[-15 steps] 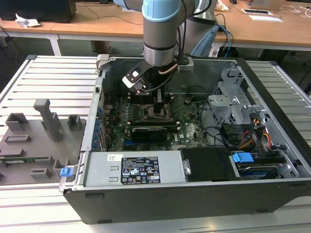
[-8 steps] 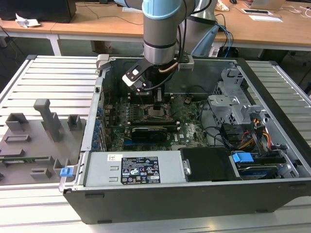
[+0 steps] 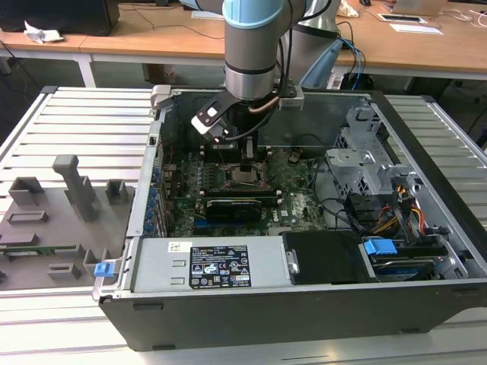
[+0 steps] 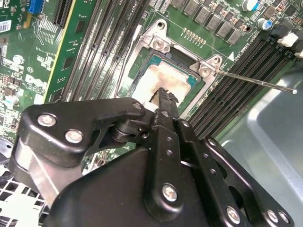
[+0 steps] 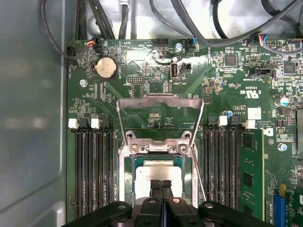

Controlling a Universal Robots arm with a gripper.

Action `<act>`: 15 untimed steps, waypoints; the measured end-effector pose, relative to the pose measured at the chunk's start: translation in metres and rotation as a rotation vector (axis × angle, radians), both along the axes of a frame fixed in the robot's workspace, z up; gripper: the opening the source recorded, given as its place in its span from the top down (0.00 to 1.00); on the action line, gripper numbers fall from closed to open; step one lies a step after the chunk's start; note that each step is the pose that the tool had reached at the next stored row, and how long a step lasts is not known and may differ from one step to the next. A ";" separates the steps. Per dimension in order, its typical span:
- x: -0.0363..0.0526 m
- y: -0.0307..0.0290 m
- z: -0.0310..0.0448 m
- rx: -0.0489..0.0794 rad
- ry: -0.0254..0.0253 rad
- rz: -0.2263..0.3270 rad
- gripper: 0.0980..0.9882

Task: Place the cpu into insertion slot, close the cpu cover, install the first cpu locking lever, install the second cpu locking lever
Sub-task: 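Close the cpu cover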

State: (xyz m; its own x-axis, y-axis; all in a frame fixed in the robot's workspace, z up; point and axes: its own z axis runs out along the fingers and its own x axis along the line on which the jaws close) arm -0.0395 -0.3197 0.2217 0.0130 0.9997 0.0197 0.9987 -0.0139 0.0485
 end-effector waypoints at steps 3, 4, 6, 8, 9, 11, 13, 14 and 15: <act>0.0001 0.0000 0.0016 0.001 -0.0002 0.000 0.99; 0.0001 0.0001 0.0018 0.001 -0.0003 0.000 0.99; 0.0000 0.0001 0.0019 0.001 -0.0002 0.000 0.99; 0.0001 0.0001 0.0021 0.001 -0.0002 -0.001 0.99; 0.0000 0.0000 0.0028 0.000 0.0001 -0.001 0.99; 0.0000 0.0000 0.0046 0.001 -0.0002 -0.001 0.99; 0.0000 0.0000 0.0066 0.001 -0.0003 -0.001 0.99; 0.0000 0.0000 0.0074 0.001 -0.0002 -0.001 0.99; 0.0000 0.0000 0.0082 0.001 -0.0002 -0.001 0.99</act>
